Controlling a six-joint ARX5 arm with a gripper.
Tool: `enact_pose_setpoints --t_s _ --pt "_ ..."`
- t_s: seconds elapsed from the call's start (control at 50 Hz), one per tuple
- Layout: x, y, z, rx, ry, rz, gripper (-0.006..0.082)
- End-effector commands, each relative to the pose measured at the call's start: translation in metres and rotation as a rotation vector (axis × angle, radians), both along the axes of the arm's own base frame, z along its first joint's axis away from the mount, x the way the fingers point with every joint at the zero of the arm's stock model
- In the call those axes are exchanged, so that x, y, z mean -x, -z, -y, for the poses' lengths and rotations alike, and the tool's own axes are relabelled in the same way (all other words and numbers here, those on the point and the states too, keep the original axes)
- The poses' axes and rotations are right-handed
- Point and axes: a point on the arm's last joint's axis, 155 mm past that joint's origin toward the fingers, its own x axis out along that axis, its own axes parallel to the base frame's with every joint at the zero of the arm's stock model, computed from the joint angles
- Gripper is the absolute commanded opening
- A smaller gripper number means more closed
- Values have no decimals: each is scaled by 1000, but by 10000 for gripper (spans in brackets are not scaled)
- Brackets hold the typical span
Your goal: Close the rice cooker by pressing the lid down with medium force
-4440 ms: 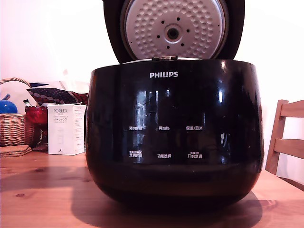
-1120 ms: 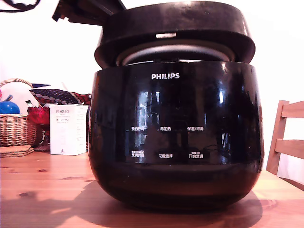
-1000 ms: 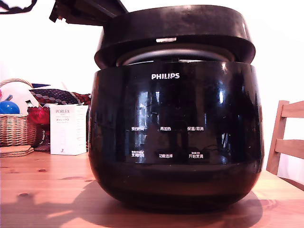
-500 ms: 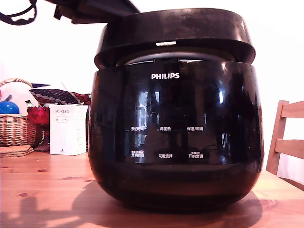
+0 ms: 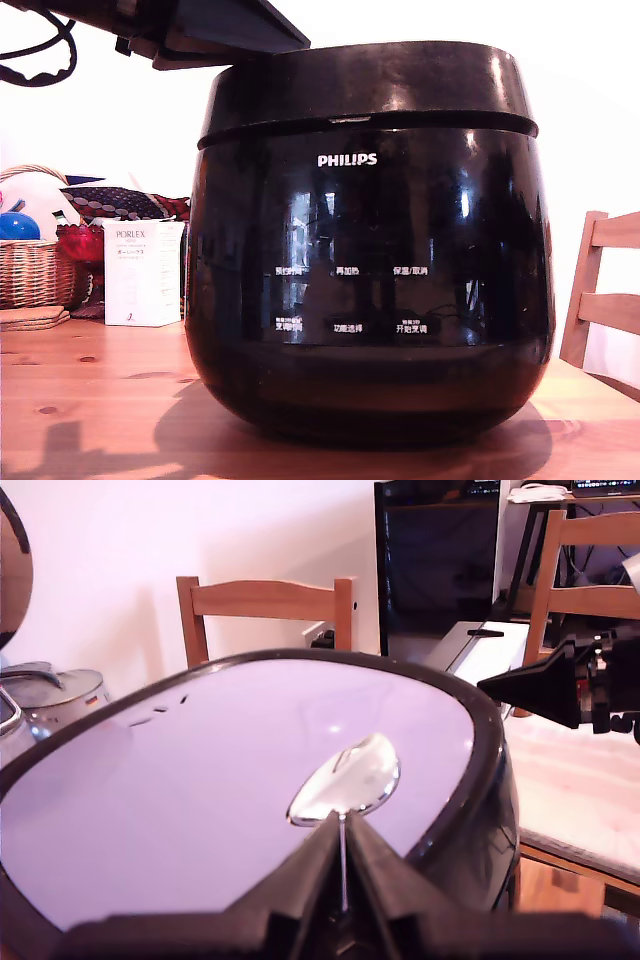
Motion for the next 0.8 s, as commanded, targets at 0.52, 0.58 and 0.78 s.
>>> enact_pose_setpoints --t_s 0.52,0.58,0.78 --pt "5 93 -5 -226 -1 -200 -24" --pt "5 95 -5 -229 -1 -203 -24" --pt "6 98 -7 -247 4 -201 -24"
